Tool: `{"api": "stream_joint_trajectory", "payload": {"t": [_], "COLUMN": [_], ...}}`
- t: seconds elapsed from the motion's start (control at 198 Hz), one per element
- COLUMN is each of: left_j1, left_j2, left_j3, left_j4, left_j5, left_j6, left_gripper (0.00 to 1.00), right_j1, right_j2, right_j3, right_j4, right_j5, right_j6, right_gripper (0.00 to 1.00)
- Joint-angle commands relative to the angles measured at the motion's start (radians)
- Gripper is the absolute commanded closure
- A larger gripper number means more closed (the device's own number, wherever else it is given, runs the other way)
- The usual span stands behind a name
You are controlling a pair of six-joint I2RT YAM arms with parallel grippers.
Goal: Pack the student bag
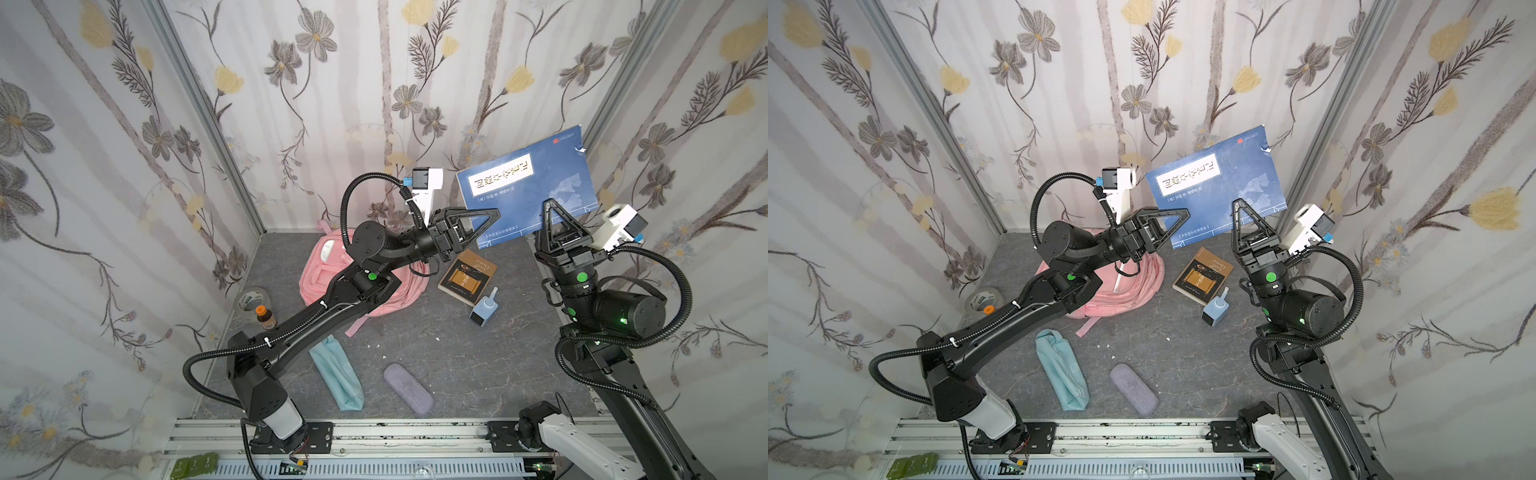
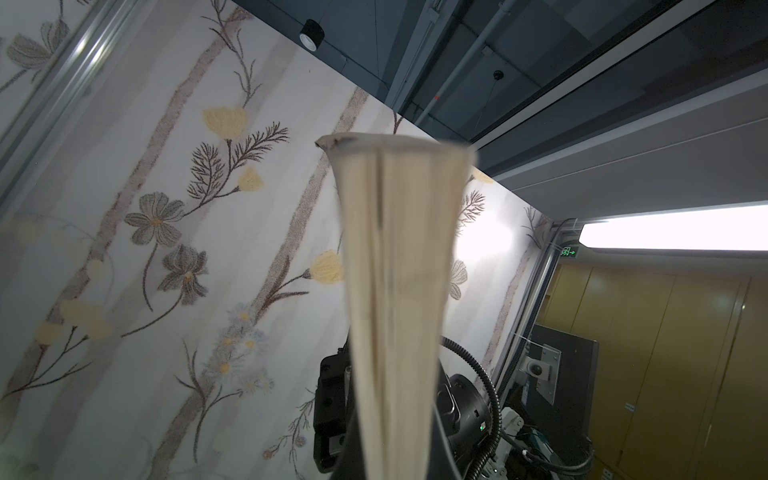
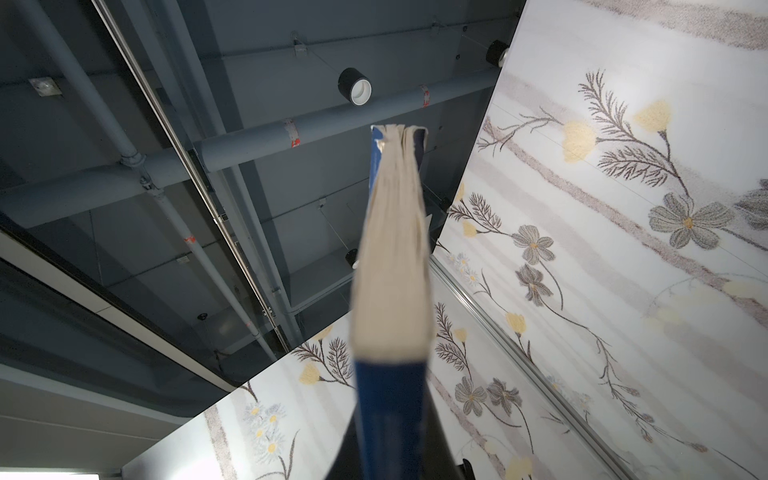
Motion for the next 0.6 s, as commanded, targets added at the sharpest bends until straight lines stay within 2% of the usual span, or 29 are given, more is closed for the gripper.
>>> {"api": "stream_joint_trajectory", "payload": {"t": [0.0,0.015,0.051,0.101,0.137,0.182,0.217,0.303,0.379,0.45,0.506,0.597], "left_j1": [0.008,0.011,0.020,0.041,0.062,0.095,0.127,0.212,0.270,0.300,0.311,0.323], "left_j2": [-0.019,-0.021,-0.028,-0.040,-0.049,-0.065,-0.075,-0.101,-0.119,-0.132,-0.146,-0.169], "left_j3": [-0.012,-0.014,-0.016,-0.016,-0.016,-0.018,-0.023,-0.028,-0.018,0.011,0.037,0.065], "left_j4": [0.052,0.049,0.035,0.001,-0.026,-0.058,-0.075,-0.126,-0.210,-0.313,-0.434,-0.599], "left_j5": [-0.018,-0.017,-0.010,0.014,0.036,0.063,0.092,0.197,0.296,0.411,0.469,0.523], "left_j6": [0.028,0.032,0.039,0.049,0.049,0.035,0.019,-0.015,-0.031,0.008,0.065,0.165], "left_gripper": [1.00,1.00,1.00,1.00,1.00,1.00,1.00,1.00,1.00,1.00,1.00,1.00], "right_j1": [0.004,0.004,0.004,-0.001,-0.008,-0.022,-0.037,-0.119,-0.206,-0.253,-0.266,-0.273], "right_j2": [-0.025,-0.029,-0.042,-0.065,-0.081,-0.100,-0.109,-0.095,-0.052,-0.007,0.018,0.041], "right_j3": [-0.017,-0.017,-0.018,-0.011,0.001,0.019,0.035,0.088,0.129,0.152,0.171,0.188], "right_j4": [-0.037,-0.047,-0.066,-0.111,-0.160,-0.213,-0.246,-0.324,-0.353,-0.357,-0.382,-0.433], "right_j5": [0.002,0.002,0.005,-0.005,-0.009,-0.041,-0.086,-0.259,-0.445,-0.593,-0.662,-0.712], "right_j6": [-0.035,-0.046,-0.073,-0.122,-0.172,-0.257,-0.315,-0.372,-0.336,-0.308,-0.318,-0.370], "right_gripper": [1.00,0.99,0.84,0.47,0.27,0.10,0.02,0.00,0.01,0.04,0.06,0.08]}}
